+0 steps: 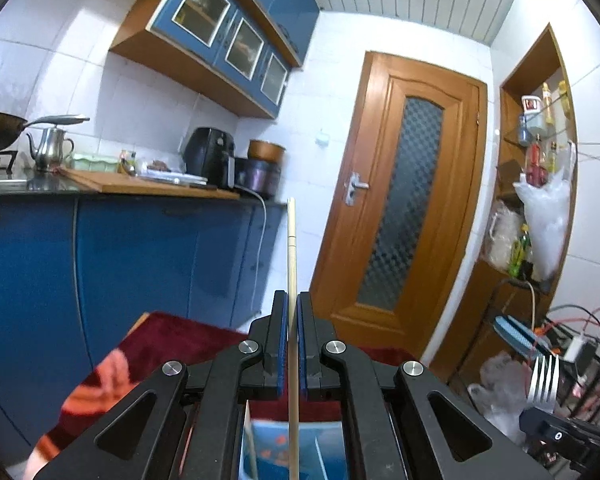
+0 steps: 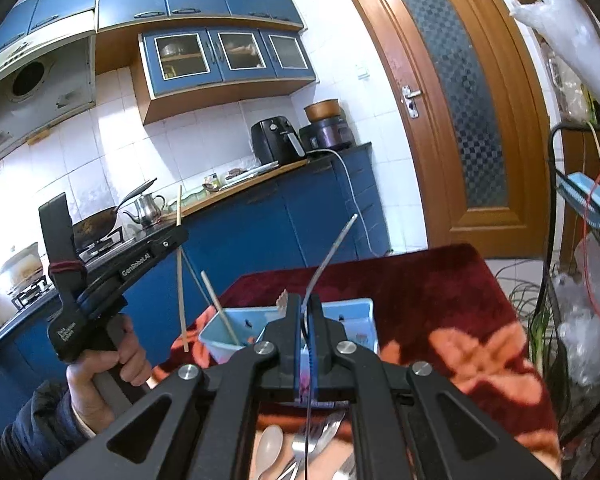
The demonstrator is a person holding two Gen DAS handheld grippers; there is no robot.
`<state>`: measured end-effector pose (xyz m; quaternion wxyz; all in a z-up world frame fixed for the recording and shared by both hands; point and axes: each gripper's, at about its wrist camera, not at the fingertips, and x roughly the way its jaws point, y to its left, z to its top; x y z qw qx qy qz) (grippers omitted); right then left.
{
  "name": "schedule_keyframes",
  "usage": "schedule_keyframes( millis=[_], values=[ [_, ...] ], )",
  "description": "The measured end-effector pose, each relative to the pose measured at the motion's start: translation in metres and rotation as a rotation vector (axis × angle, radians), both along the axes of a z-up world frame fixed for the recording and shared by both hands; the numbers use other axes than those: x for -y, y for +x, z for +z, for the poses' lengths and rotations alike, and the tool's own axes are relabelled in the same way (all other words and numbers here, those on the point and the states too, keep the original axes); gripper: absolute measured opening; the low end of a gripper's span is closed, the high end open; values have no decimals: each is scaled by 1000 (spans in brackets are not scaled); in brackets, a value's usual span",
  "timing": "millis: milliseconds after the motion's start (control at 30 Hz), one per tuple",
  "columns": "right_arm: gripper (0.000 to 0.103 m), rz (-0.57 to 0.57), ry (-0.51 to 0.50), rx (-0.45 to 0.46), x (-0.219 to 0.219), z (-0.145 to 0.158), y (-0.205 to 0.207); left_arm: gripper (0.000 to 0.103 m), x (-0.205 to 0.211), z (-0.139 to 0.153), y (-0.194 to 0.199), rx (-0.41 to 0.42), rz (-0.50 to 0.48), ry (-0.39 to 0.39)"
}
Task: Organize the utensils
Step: 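Lift the chopstick with the left tool while the right tool carries the steel fork to the caddy, then open the left tool releasing the chopstick into the caddy while the right tool releases the fork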
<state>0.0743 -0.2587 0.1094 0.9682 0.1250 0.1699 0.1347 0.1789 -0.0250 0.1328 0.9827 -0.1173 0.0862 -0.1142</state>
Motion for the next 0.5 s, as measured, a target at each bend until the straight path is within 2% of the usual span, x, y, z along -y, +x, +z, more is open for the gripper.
schedule_keyframes(
  millis=[200,500],
  values=[
    [5,-22,-25,52,-2,12,17,4,8,-8,15,48,46,23],
    [5,-85,-72,169,-9,25,52,4,14,-37,24,18,72,65]
  ],
)
